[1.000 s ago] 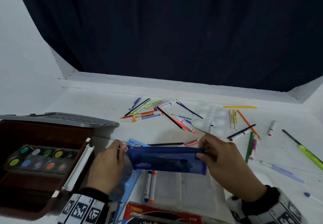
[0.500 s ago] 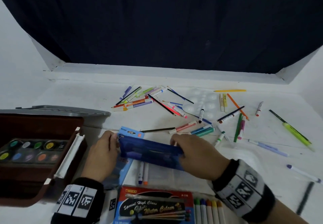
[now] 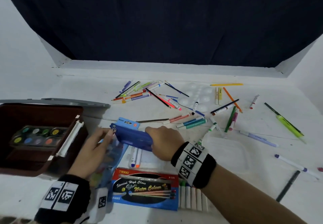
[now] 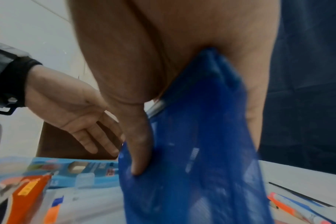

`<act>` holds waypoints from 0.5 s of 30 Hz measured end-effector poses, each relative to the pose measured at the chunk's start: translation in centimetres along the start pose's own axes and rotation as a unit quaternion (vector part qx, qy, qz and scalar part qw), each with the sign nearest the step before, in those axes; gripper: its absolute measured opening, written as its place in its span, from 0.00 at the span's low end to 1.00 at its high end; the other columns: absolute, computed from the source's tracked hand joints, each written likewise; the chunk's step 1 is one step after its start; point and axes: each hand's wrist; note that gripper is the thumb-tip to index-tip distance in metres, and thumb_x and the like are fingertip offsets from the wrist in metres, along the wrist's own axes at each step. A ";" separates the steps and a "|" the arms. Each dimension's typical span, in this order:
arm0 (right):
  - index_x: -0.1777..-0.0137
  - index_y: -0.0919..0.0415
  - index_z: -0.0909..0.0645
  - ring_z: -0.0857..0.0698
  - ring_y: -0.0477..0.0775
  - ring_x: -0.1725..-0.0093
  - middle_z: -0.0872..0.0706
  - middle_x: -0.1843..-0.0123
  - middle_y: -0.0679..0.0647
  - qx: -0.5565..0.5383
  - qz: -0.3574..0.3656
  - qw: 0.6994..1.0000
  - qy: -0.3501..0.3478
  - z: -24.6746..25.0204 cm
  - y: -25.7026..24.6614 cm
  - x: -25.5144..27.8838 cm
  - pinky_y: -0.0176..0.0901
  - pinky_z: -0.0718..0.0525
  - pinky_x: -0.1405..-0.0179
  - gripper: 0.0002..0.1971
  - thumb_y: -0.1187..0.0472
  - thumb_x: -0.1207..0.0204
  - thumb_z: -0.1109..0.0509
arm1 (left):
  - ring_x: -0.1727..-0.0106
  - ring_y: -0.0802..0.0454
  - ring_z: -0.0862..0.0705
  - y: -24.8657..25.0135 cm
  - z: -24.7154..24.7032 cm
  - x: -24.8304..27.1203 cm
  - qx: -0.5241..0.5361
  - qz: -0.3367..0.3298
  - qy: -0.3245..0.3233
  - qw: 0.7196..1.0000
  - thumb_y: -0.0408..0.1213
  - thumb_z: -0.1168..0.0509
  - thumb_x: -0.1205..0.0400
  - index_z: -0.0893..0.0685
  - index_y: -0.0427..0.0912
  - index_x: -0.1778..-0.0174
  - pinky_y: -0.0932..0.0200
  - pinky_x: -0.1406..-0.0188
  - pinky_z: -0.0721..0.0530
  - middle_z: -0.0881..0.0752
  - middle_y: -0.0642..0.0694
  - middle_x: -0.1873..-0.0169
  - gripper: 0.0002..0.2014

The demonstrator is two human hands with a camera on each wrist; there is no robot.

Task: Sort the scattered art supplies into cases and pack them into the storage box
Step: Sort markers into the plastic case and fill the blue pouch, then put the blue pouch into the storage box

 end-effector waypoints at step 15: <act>0.33 0.40 0.26 0.19 0.53 0.56 0.20 0.51 0.47 -0.158 0.138 0.952 0.225 1.8 -8.5 -1.2 0.56 0.18 0.59 0.25 0.69 0.23 0.37 | 0.27 0.51 0.19 2.6 8.9 7.1 0.169 -0.171 0.175 0.955 0.42 0.39 0.12 0.23 0.54 0.29 0.43 0.34 0.20 0.17 0.54 0.29 0.15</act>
Point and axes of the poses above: each hand's wrist, its own x-axis away from the middle knuckle, its own z-axis out of the back of the hand, y = z × x
